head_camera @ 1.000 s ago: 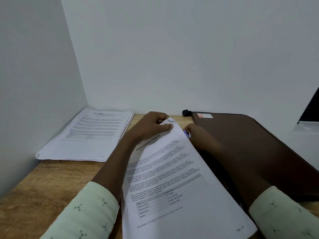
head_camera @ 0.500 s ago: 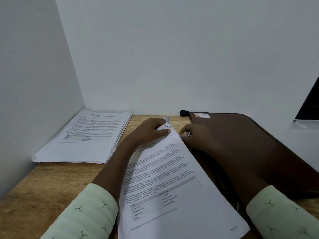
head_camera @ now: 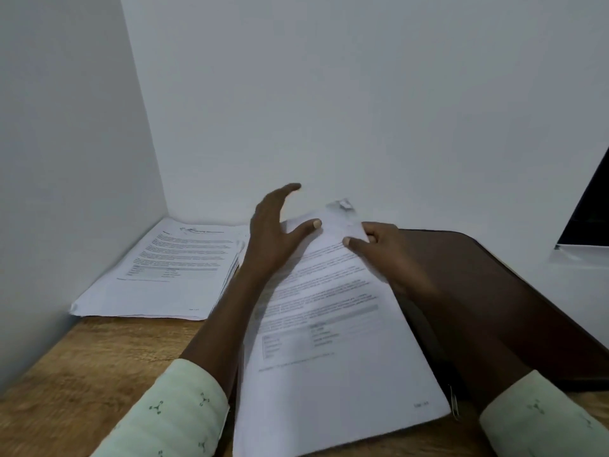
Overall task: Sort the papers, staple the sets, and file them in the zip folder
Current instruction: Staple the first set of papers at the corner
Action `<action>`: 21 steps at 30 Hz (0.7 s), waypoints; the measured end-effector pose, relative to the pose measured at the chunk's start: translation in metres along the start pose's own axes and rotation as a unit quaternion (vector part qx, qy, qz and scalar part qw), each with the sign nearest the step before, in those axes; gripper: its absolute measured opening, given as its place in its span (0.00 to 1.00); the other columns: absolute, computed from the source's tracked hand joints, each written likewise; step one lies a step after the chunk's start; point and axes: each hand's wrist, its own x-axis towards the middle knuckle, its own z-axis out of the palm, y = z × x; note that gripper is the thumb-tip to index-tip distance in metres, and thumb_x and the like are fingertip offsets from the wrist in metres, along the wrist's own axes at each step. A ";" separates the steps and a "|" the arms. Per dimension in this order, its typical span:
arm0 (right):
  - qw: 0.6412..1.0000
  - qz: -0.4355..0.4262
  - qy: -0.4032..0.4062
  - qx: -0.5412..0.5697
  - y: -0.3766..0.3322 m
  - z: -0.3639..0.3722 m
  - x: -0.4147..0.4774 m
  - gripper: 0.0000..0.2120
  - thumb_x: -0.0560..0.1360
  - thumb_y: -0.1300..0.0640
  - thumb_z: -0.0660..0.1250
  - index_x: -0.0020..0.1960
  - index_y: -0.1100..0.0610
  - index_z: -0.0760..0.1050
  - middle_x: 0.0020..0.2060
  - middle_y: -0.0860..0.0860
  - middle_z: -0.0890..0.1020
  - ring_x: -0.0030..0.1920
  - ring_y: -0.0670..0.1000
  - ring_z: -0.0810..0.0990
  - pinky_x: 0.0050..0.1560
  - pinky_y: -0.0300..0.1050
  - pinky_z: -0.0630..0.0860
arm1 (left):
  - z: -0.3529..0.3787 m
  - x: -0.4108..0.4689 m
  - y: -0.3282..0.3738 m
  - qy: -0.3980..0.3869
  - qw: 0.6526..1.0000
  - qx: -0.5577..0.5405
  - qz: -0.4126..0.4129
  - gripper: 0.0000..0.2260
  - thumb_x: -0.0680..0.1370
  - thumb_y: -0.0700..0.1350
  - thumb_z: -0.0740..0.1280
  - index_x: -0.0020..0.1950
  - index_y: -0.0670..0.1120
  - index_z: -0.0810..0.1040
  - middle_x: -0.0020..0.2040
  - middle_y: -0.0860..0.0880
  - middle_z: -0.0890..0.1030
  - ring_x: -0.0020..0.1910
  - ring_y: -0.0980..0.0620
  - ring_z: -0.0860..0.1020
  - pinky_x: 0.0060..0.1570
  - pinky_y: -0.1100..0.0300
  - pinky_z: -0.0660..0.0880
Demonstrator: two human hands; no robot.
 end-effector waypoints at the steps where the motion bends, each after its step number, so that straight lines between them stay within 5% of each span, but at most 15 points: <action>1: 0.998 0.011 0.031 0.044 0.001 -0.003 0.004 0.03 0.76 0.59 0.70 0.46 0.56 0.82 0.41 0.51 0.86 0.44 0.52 0.84 0.52 0.56 0.81 | -0.004 0.002 -0.002 0.023 1.000 0.014 -0.009 0.35 0.70 0.63 0.71 0.74 0.56 0.67 0.73 0.56 0.69 0.74 0.55 0.64 0.72 0.49 0.60; 3: 0.992 0.019 0.067 0.101 -0.003 -0.009 0.009 0.05 0.76 0.59 0.71 0.44 0.50 0.82 0.43 0.51 0.86 0.46 0.53 0.85 0.56 0.60 0.80 | -0.016 0.008 -0.003 0.056 0.997 0.020 -0.043 0.42 0.68 0.65 0.73 0.77 0.58 0.58 0.77 0.53 0.61 0.77 0.53 0.57 0.73 0.45 0.55; 6: 0.985 -0.001 0.097 0.140 -0.016 -0.018 0.015 0.03 0.74 0.53 0.70 0.47 0.47 0.82 0.46 0.50 0.87 0.49 0.54 0.85 0.57 0.61 0.79 | -0.031 0.013 0.000 0.032 0.975 -0.161 -0.147 0.44 0.69 0.54 0.79 0.78 0.58 0.56 0.76 0.51 0.64 0.73 0.54 0.65 0.69 0.51 0.64; 9: 0.976 -0.026 0.140 0.163 -0.037 -0.025 0.020 0.05 0.75 0.51 0.69 0.48 0.50 0.81 0.45 0.51 0.86 0.48 0.56 0.85 0.55 0.63 0.80 | -0.040 0.016 0.006 -0.056 0.921 -0.341 -0.182 0.27 0.73 0.40 0.76 0.70 0.43 0.71 0.63 0.44 0.81 0.61 0.44 0.80 0.64 0.42 0.75; 13: 0.960 -0.100 0.182 0.187 -0.067 -0.033 0.023 0.06 0.77 0.53 0.68 0.51 0.54 0.80 0.47 0.53 0.85 0.50 0.57 0.84 0.54 0.61 0.80 | -0.056 0.025 0.044 -0.033 0.935 -0.316 -0.156 0.09 0.78 0.38 0.68 0.58 0.41 0.81 0.51 0.45 0.86 0.50 0.45 0.85 0.50 0.51 0.82; 21: 0.946 -0.156 0.160 0.233 -0.092 -0.022 0.015 0.06 0.77 0.56 0.68 0.52 0.48 0.79 0.51 0.50 0.85 0.53 0.53 0.83 0.57 0.54 0.80 | -0.068 0.029 0.072 0.005 0.940 -0.321 -0.114 0.06 0.80 0.38 0.66 0.54 0.45 0.81 0.52 0.46 0.85 0.51 0.45 0.84 0.53 0.50 0.81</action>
